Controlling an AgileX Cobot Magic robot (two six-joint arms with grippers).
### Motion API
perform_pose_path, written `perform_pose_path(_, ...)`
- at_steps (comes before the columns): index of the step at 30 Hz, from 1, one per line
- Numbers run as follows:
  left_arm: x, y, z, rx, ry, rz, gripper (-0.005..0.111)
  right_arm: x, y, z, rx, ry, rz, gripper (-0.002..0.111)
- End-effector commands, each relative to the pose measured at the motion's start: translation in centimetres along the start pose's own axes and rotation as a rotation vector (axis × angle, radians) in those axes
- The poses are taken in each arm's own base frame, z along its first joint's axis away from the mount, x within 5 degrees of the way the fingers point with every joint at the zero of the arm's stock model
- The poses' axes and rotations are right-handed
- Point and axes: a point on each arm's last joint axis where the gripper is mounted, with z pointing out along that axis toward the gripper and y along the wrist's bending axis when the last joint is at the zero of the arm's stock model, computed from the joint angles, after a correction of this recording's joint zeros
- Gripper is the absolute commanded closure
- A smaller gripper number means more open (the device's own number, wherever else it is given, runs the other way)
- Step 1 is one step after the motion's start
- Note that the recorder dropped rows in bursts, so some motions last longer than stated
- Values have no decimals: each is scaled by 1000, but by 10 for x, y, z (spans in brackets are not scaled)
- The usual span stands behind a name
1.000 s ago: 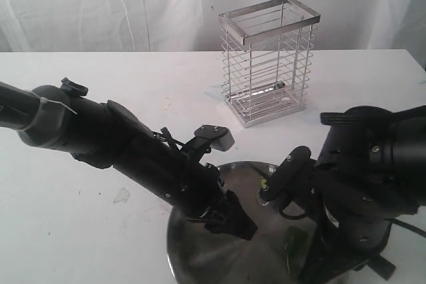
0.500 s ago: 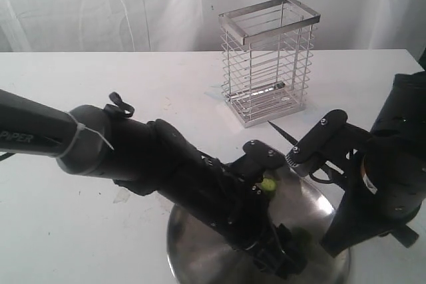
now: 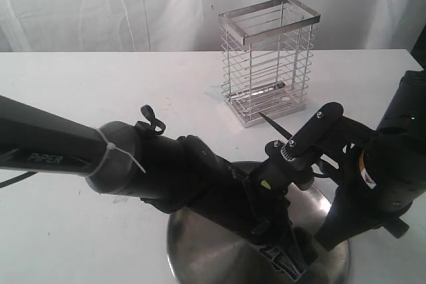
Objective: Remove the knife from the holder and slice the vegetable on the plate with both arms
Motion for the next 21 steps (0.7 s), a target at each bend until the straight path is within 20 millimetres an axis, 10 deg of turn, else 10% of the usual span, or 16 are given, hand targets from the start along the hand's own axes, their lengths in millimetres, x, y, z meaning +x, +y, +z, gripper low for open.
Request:
perform_pose_path(1, -1, 1, 5, -27, -9, -18, 43, 0, -1, 0, 1, -10, -17, 108)
perform_pose_path(7, -1, 0, 6, -60, -15, -20, 50, -2, 0, 0, -1, -29, -21, 108)
perform_pose_path(21, -9, -8, -4, -81, -38, 44, 107, 0, -2, -1, 9, -15, -14, 108)
